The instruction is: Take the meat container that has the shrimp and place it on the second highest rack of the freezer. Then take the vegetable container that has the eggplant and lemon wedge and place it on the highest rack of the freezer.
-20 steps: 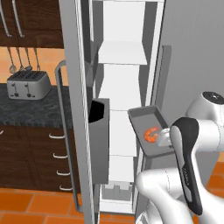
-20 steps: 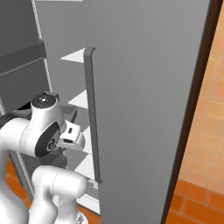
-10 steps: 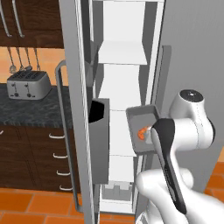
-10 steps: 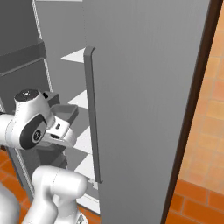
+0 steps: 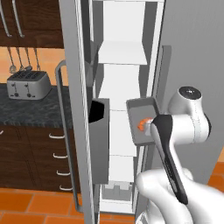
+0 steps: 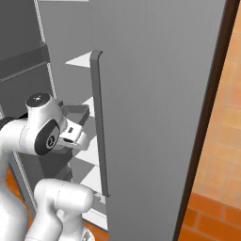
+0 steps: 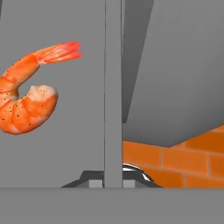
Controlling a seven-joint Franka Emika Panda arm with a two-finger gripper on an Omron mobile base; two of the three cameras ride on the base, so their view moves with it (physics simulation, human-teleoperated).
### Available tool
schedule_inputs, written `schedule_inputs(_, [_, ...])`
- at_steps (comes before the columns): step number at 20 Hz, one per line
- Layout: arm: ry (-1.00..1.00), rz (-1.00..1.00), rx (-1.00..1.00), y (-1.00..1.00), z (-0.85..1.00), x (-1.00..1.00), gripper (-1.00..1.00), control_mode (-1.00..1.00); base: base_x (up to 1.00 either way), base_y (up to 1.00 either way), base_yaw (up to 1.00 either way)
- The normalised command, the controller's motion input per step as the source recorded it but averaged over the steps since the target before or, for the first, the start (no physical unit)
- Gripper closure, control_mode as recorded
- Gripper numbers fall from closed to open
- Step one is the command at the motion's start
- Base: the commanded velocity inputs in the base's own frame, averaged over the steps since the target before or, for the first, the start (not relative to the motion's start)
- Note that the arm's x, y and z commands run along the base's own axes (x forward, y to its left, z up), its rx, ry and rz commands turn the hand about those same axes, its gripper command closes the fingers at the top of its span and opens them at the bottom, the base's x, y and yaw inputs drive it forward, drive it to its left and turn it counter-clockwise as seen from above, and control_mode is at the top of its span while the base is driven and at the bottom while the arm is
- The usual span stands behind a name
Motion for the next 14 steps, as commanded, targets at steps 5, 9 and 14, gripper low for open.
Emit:
schedule_inputs(5, [0.0, 0.0, 0.0, 0.0, 0.14, 0.79, 1.0, -1.0, 0.0, 0.0, 0.0])
schedule_inputs(9, [0.0, 0.0, 0.0, 0.0, 0.07, 0.79, 1.0, -1.0, 0.0, 0.0, 0.0])
schedule_inputs(14, [0.0, -0.03, 0.0, 0.0, 0.0, 0.67, 1.0, -1.0, 0.0, 0.0, 0.0])
